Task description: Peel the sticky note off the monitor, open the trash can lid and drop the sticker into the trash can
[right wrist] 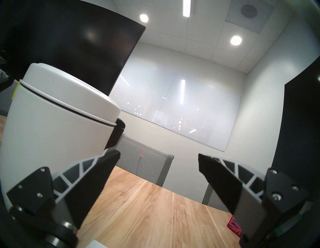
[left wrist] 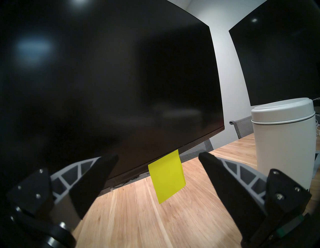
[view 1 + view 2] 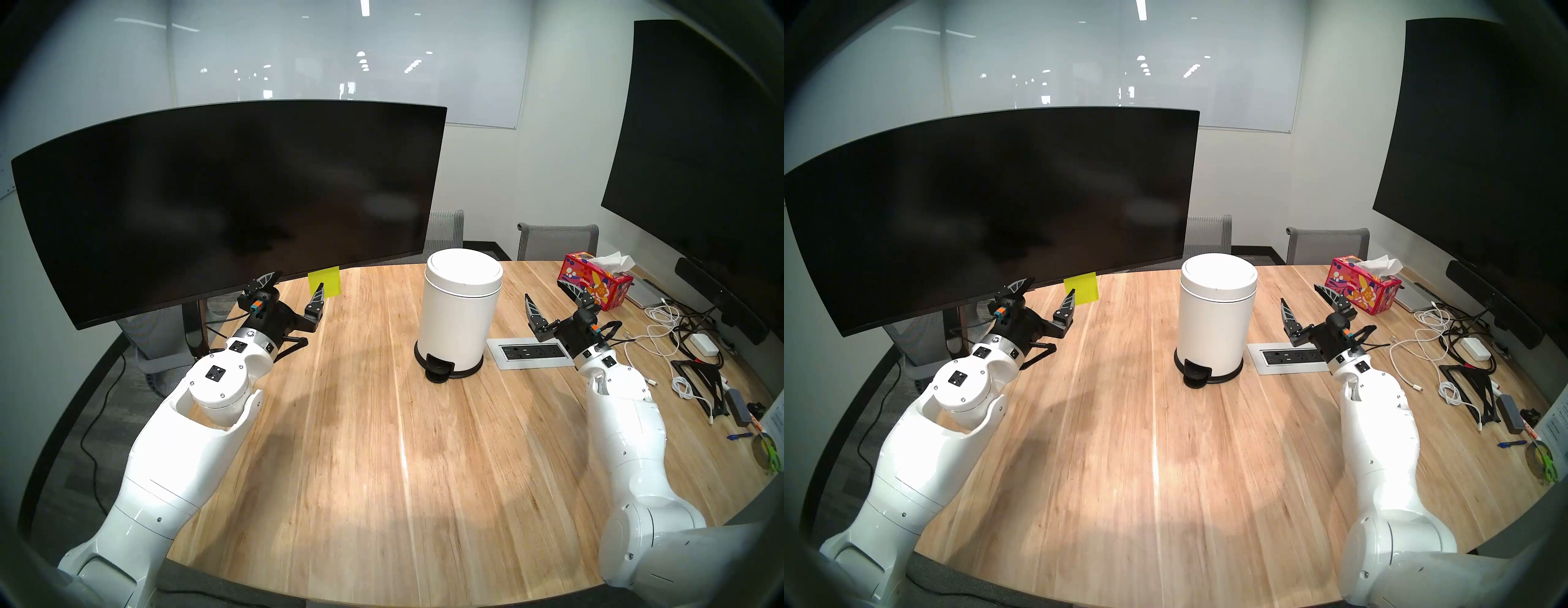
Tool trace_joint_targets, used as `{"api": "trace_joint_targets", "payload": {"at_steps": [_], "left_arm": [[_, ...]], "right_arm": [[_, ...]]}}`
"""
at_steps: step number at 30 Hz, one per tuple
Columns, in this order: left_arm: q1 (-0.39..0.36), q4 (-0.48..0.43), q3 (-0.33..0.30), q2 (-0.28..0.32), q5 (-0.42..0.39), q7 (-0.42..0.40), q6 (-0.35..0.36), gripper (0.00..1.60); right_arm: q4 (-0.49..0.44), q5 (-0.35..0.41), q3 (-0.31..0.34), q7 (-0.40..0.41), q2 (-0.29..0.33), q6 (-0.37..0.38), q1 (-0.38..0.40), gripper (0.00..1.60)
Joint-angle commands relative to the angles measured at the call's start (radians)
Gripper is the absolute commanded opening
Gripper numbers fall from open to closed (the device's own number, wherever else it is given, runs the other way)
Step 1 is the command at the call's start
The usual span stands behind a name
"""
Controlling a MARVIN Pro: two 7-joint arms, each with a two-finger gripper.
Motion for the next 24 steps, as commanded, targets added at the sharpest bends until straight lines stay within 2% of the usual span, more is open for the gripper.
{"api": "trace_joint_targets", "payload": {"at_steps": [1,24], "left_arm": [[-0.008,-0.016,0.0,0.0,0.001,-0.001,-0.004,1.6],[-0.01,-0.016,0.006,0.006,-0.004,0.004,-0.005,1.6]], "right_arm": [[-0.017,0.003,0.001,-0.001,0.001,-0.002,0.012,1.6],[-0.017,0.004,0.001,-0.001,0.002,-0.002,0.012,1.6]]}}
